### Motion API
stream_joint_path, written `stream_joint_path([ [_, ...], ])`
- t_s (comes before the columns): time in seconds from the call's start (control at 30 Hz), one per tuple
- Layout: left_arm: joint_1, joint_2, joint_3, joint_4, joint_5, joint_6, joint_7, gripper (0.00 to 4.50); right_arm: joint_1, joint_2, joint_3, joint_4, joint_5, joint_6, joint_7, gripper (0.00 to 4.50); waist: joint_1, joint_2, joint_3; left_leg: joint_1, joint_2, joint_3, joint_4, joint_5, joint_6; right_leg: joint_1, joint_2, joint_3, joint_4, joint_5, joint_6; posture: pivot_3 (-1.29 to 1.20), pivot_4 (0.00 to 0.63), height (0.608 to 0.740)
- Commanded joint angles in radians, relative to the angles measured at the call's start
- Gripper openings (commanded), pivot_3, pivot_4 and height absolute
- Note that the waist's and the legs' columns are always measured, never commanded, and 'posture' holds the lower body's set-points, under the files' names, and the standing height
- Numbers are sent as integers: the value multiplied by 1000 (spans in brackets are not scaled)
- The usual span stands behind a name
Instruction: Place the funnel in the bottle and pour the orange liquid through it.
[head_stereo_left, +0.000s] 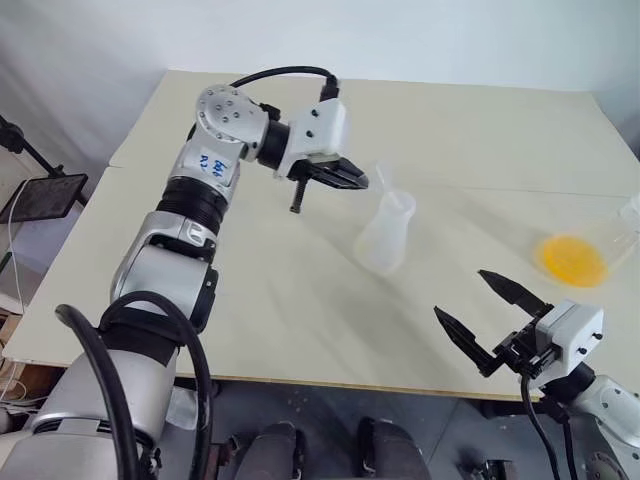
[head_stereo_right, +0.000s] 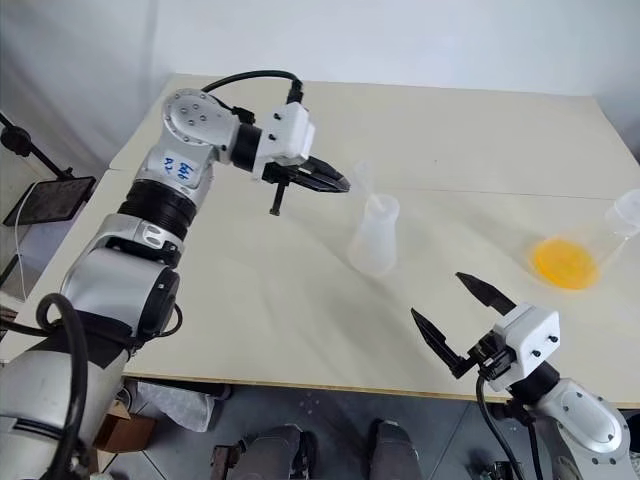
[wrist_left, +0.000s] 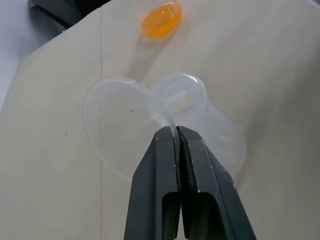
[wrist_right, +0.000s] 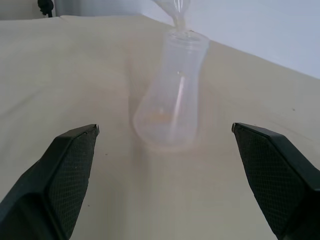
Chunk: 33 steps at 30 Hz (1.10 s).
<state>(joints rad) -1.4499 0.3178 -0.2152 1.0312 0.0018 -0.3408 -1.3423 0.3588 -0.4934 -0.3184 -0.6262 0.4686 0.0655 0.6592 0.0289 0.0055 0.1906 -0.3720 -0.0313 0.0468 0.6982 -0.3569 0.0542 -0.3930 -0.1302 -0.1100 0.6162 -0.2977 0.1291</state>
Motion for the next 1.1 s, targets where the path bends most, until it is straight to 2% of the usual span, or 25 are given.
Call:
stream_joint_path([
  [0.03, -53, -25, 5, 15, 20, -30, 26, 68, 2, 10, -1, -44, -1, -20, -16, 4500, 0, 0, 0, 0, 0, 0, 0, 0, 0, 0, 0, 0, 0, 0, 0, 0, 150, 740],
  [0.33, -71, -66, -20, 45, 85, -73, 44, 68, 8, 27, 8, -58, -11, -26, -40, 4500, 0, 0, 0, 0, 0, 0, 0, 0, 0, 0, 0, 0, 0, 0, 0, 0, 150, 740],
  [0.37, -73, -66, -22, 47, 92, -73, 41, 373, 10, 29, 8, -59, -14, -27, -43, 4500, 0, 0, 0, 0, 0, 0, 0, 0, 0, 0, 0, 0, 0, 0, 0, 0, 150, 740],
  [0.43, -73, -65, -24, 50, 100, -71, 40, 693, 10, 34, 8, -61, -18, -28, -48, 4500, 0, 0, 0, 0, 0, 0, 0, 0, 0, 0, 0, 0, 0, 0, 0, 0, 150, 740],
  [0.77, -61, -59, 25, 45, 58, -20, -14, 3922, 8, 44, 5, -58, -28, -32, -54, 4500, -1, 0, 0, 0, 0, 0, 0, 0, 1, 0, 0, 0, 0, 0, 0, 0, 150, 740],
  [0.83, -49, -54, 47, 39, 35, -4, -35, 4453, 15, 45, -3, -60, -28, -34, -56, 4500, -1, 0, 0, 0, 0, 0, 0, 0, 1, 0, 0, 0, 0, 0, 0, 0, 150, 740],
  [1.0, 16, -30, 142, 0, -79, 75, -110, 4453, 64, 74, -67, -73, -19, -57, -93, 4500, -2, 0, 0, 0, 0, 0, 0, 0, 1, 0, 0, 0, 1, 0, 0, 0, 150, 740],
  [1.1, 117, 23, 198, -32, -138, 87, -142, 4453, 124, 119, -127, -83, -9, -85, -119, 4500, -6, 1, 0, 1, 0, 0, 0, 0, 0, 0, 0, 0, 2, 0, 0, 0, 150, 740],
])
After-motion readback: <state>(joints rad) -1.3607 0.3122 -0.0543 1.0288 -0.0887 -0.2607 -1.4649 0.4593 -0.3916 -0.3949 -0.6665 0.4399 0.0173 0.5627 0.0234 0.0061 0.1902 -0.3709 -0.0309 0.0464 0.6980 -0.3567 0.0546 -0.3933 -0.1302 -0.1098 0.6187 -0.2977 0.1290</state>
